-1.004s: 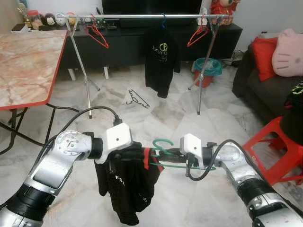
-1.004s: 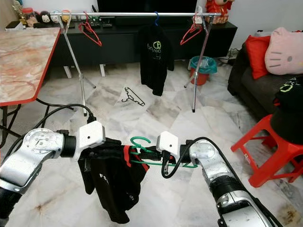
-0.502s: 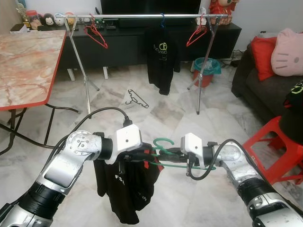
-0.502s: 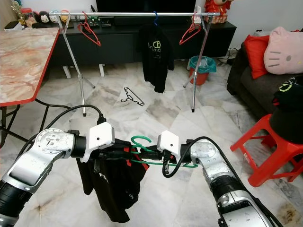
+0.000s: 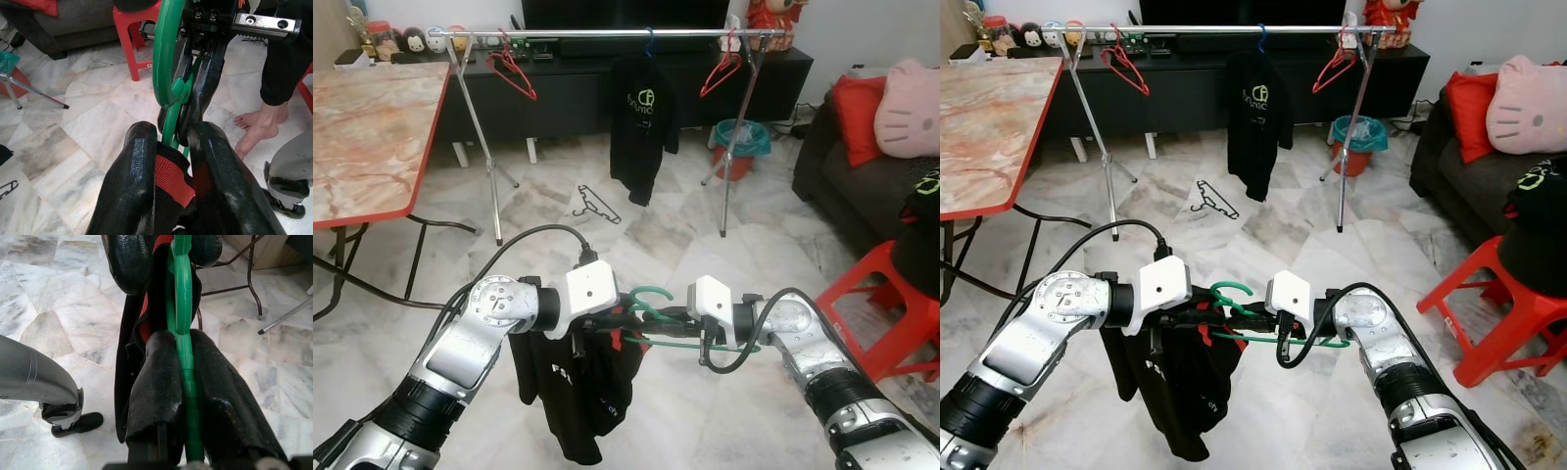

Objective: Hang hanger

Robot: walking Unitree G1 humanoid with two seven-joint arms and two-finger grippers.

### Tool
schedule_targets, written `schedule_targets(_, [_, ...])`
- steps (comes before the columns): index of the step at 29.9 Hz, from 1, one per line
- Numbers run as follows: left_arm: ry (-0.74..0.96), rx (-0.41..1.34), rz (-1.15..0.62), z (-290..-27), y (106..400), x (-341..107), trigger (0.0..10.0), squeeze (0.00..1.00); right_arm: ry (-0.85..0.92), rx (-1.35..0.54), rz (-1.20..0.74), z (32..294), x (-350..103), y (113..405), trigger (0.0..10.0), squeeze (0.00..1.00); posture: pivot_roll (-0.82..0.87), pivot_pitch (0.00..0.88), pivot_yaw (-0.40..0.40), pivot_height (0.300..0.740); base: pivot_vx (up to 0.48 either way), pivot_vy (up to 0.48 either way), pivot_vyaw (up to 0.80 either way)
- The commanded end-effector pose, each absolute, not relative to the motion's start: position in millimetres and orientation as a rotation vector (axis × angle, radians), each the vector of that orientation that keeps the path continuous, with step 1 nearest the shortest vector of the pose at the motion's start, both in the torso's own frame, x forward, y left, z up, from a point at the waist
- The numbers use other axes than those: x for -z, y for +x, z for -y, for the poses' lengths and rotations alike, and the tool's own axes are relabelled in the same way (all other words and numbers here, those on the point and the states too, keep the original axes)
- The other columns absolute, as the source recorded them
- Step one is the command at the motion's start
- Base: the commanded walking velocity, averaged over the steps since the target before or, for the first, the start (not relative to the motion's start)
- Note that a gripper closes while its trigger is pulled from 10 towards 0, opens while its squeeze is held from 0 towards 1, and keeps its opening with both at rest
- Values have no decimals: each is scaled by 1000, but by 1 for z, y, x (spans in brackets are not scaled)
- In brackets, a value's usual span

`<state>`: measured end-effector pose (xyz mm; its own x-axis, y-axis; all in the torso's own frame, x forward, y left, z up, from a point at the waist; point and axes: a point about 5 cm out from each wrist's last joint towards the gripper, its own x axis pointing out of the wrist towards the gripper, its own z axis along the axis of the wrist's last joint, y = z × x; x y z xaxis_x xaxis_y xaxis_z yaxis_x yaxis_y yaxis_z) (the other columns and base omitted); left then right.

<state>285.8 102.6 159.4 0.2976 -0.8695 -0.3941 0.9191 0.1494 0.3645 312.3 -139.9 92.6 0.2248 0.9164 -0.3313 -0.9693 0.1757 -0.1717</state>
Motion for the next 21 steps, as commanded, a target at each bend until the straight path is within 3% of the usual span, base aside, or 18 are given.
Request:
schedule_targets(1, [634,1298,-90,-103,288,-163,0,0,-375,-1328,-100,139,-105,318,10000,0,67,0,-47,736,0,0,0])
schedule_targets(21, [629,1290,-79,-114,292,-176,0,0,-379,-1328,-111,140,-103,317,10000,0,70,0,-47,736,0,0,0])
